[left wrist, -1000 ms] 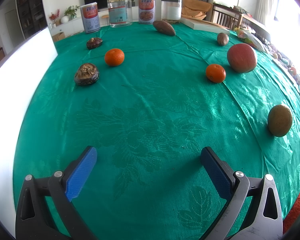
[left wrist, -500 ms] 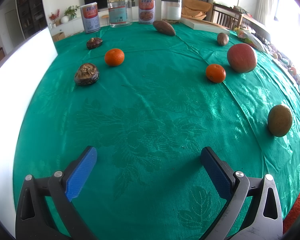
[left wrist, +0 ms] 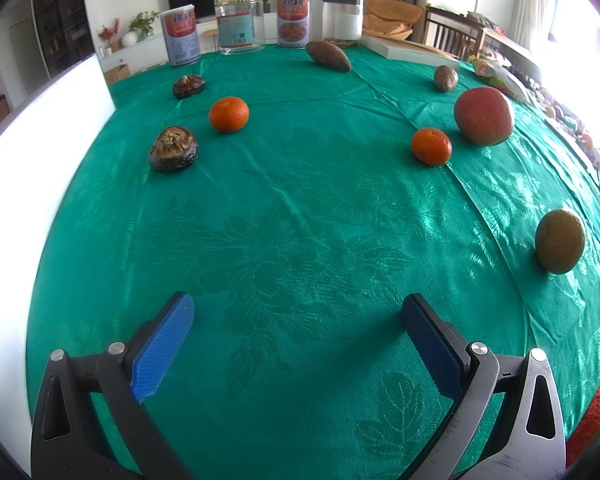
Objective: Organize fruits
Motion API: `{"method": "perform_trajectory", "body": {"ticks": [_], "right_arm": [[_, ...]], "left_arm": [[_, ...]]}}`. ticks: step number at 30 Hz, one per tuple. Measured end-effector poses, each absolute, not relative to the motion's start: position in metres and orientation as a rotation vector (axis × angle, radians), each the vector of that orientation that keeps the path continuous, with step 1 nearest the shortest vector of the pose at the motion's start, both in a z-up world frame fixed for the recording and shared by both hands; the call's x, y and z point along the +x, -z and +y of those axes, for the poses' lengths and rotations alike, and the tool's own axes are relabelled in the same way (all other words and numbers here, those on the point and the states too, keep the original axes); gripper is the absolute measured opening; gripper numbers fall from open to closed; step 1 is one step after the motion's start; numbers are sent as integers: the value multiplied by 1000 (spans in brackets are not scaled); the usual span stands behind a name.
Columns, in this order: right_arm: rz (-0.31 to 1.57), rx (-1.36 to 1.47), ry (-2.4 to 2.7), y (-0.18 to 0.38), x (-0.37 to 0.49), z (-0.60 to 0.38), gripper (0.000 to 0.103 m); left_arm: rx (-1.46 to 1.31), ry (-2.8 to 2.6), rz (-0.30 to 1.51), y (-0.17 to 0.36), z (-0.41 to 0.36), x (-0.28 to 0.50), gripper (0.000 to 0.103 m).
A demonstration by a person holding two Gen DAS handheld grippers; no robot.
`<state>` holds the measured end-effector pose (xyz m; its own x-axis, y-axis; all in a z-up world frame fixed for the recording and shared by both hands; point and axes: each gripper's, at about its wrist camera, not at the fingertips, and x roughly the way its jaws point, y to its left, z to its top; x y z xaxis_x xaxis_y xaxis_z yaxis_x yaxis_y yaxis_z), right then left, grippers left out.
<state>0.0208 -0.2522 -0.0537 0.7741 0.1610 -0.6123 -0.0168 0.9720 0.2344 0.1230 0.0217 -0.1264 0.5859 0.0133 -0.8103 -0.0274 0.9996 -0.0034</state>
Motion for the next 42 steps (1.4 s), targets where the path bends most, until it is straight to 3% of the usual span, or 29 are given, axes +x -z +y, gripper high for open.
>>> {"method": "perform_trajectory", "body": {"ticks": [16,20,26,28,31,32,33,42], "right_arm": [[684,240,-113,56,22,-252,103],[691,240,-121,57,24,-250,103],[688,246,-121,56,22,-253,103],[688,248,-120,57,21,-254,103],[691,249,-120,57,22,-254,103],[693,249,-121,57,23,-254,103],[693,250,-122,57,23,-254,103],[709,302,-145,61,25,-262,103]], "left_arm": [[-57,36,973,110,55,121,102],[-206,-100,899,87,108,148,102],[-191,-127,991,111,128,217,100],[-156,-125,1016,122,123,226,92],[-73,-131,982,122,115,226,70],[-64,-125,973,121,114,224,54],[-51,-127,967,119,114,223,44],[-109,-51,961,105,105,177,44]]}}
